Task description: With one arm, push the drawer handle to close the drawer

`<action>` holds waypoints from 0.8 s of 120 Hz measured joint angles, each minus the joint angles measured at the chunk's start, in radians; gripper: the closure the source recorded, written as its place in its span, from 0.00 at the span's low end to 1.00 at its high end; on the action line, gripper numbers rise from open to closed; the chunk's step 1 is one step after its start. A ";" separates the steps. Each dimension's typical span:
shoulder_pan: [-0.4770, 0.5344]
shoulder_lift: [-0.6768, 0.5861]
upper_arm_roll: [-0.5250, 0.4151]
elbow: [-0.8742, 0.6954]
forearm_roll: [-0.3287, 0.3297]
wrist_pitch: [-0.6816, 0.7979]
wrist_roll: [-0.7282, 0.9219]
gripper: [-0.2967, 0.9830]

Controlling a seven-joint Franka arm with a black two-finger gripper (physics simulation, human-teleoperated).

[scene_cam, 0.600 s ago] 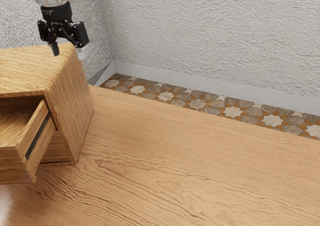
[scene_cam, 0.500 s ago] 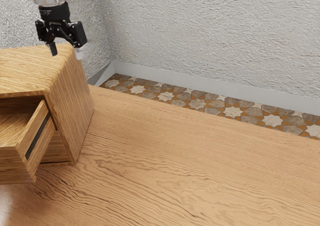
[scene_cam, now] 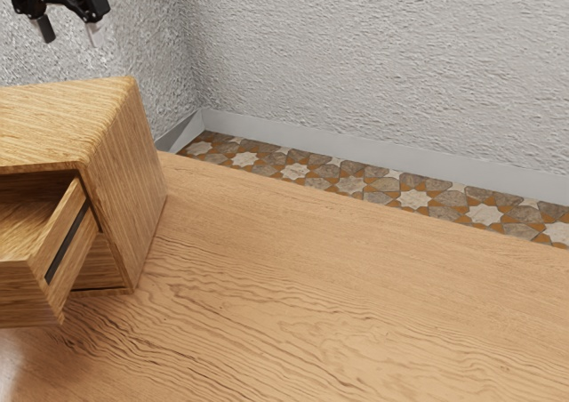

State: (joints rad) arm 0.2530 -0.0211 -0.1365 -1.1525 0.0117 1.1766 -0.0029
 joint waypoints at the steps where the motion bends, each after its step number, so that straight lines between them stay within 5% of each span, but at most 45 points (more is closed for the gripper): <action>1: -0.001 0.000 0.000 0.000 0.000 -0.001 0.000 0.23; 14: 0.007 -0.059 -0.028 -0.064 0.003 0.002 -0.001 0.23; 35: -0.013 -0.446 -0.037 -0.701 -0.005 0.152 -0.002 0.23; 50: 0.012 -0.604 -0.037 -0.982 -0.026 0.263 -0.003 0.23; 96: 0.092 -0.951 -0.045 -1.332 -0.069 0.385 -0.059 0.23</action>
State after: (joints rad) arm 0.3453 -0.9723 -0.1812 -2.4842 -0.0576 1.5618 -0.0614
